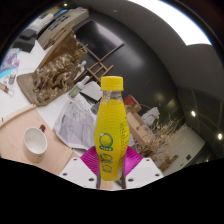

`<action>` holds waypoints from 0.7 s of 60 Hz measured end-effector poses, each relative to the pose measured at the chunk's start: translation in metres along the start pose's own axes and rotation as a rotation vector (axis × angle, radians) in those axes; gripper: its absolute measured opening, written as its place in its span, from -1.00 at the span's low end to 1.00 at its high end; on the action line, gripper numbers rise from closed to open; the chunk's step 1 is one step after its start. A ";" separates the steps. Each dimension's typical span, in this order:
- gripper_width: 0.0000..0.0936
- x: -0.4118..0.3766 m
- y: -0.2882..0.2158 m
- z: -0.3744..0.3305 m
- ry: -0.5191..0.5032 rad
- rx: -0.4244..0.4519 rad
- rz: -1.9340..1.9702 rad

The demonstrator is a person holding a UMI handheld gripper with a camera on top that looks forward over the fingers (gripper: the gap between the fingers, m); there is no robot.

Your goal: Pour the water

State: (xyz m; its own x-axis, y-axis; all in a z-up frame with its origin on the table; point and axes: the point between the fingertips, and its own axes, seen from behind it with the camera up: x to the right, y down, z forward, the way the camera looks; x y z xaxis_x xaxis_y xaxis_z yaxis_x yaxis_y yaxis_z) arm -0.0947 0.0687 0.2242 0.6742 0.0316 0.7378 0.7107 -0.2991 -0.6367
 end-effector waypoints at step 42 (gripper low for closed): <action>-0.30 -0.105 0.122 0.040 -0.287 -0.062 0.756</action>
State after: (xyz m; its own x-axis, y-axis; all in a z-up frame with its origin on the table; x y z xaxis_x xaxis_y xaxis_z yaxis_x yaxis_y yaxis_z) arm -0.0709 0.0667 0.0601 0.9990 0.0406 0.0209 0.0351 -0.3896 -0.9203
